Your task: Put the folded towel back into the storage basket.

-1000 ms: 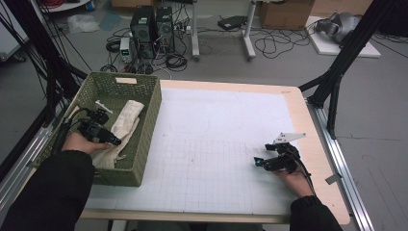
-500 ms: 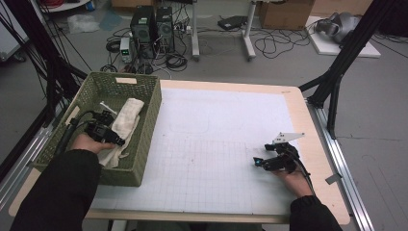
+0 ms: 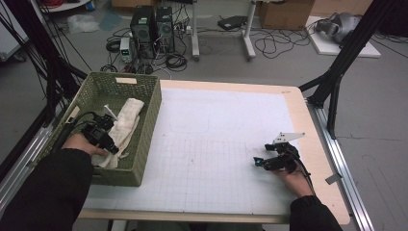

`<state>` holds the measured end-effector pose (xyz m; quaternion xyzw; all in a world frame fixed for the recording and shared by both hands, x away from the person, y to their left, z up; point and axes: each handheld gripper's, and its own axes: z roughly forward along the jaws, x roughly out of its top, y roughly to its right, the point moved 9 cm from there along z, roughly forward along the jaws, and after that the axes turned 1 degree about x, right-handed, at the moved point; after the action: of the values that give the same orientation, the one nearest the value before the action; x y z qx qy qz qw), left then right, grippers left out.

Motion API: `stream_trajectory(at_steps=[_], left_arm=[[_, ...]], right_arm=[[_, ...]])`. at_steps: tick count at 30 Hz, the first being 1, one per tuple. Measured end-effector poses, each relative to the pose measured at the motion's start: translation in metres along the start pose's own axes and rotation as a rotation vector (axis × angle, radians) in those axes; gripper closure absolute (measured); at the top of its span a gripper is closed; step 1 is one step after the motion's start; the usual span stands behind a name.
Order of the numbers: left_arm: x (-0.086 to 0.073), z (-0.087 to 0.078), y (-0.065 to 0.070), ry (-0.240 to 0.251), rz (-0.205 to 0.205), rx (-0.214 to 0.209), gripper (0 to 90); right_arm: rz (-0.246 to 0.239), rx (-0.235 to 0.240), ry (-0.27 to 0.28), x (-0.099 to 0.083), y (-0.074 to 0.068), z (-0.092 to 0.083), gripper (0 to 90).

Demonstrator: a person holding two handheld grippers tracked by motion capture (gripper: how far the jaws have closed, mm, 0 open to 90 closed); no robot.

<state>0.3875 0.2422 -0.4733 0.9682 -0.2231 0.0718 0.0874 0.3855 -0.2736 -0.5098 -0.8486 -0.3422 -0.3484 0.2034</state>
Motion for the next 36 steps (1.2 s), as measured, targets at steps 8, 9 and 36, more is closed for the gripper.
stream_trajectory(at_steps=[8, 9, 36], left_arm=[[0.017, -0.016, -0.001, 0.169, -0.054, -0.082, 87.3], [0.017, -0.013, 0.001, 0.163, -0.053, -0.100, 86.4], [0.024, 0.015, 0.005, 0.076, 0.089, 0.187, 81.0]], right_arm=[[0.000, -0.003, -0.001, 0.000, 0.000, 0.000, 18.3], [-0.007, -0.002, 0.000, 0.000, 0.000, 0.000, 18.4], [0.000, 0.000, 0.000, 0.001, 0.000, 0.000, 18.7]])
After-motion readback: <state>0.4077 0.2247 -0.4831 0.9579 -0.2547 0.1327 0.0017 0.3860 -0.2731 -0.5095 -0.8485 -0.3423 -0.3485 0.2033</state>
